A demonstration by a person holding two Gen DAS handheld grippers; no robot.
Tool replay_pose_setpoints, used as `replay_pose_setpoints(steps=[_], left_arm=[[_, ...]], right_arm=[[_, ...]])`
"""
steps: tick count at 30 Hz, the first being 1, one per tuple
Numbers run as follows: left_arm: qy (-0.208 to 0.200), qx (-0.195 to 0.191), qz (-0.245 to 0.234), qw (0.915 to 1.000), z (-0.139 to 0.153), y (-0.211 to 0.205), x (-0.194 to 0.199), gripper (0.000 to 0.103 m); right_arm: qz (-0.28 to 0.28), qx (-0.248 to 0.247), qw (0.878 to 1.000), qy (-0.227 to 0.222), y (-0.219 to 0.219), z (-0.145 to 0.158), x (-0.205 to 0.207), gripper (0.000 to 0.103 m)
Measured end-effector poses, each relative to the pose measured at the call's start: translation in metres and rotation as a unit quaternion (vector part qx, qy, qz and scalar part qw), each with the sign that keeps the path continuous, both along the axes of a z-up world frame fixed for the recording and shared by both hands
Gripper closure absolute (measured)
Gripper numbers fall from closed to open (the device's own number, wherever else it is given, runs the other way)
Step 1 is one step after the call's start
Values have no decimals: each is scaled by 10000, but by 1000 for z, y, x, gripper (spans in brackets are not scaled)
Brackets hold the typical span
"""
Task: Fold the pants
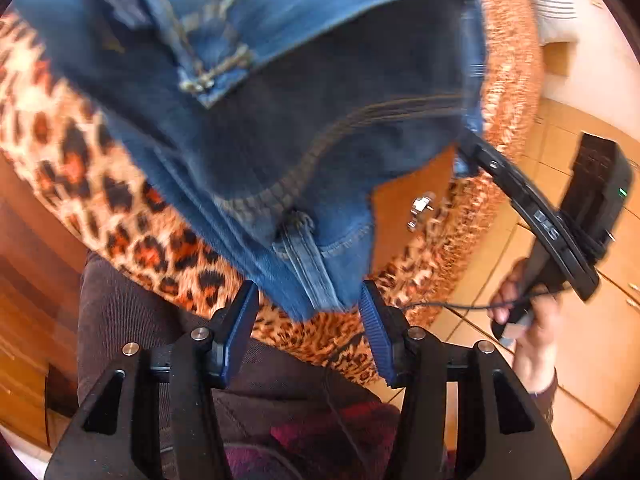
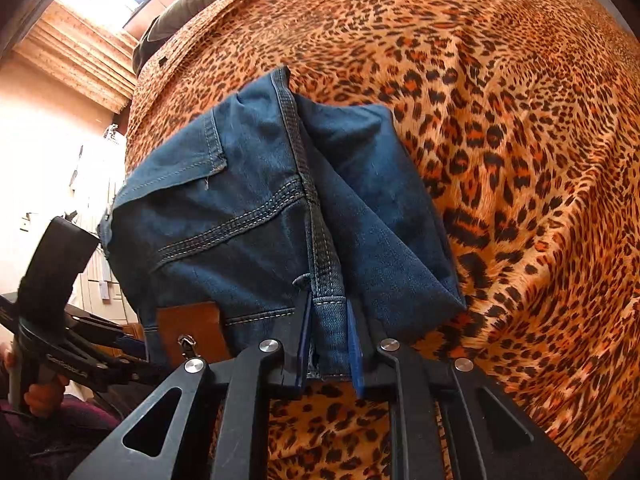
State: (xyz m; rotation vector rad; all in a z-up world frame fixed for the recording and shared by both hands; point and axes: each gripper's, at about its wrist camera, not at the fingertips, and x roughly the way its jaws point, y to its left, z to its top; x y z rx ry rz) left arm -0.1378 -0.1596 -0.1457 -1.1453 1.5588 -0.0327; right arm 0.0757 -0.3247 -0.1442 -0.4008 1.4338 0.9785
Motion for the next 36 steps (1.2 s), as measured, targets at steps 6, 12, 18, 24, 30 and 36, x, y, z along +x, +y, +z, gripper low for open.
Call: replay_pose_setpoints(steps=[6, 12, 18, 24, 30, 36], left_arm=[[-776, 271, 946, 9921, 41, 63, -38, 40], [-499, 293, 2047, 9771, 18, 114, -35, 35], [-6, 267, 2136, 9766, -12, 115, -31, 36], [238, 369, 2069, 9774, -28, 90, -40, 50], [-159, 700, 1263, 9894, 16, 71, -31, 53], [-880, 1405, 359, 9855, 51, 42, 7, 30]], right_arm=[[-483, 811, 9949, 354, 4, 31, 26, 66], [-660, 1118, 9905, 444, 62, 30, 48, 64], [-413, 583, 9972, 206, 129, 1, 55, 73], [-346, 465, 9983, 47, 127, -12, 61, 87], [-975, 983, 9901, 253, 98, 12, 64, 76], [-659, 1556, 9843, 515, 23, 36, 14, 73]])
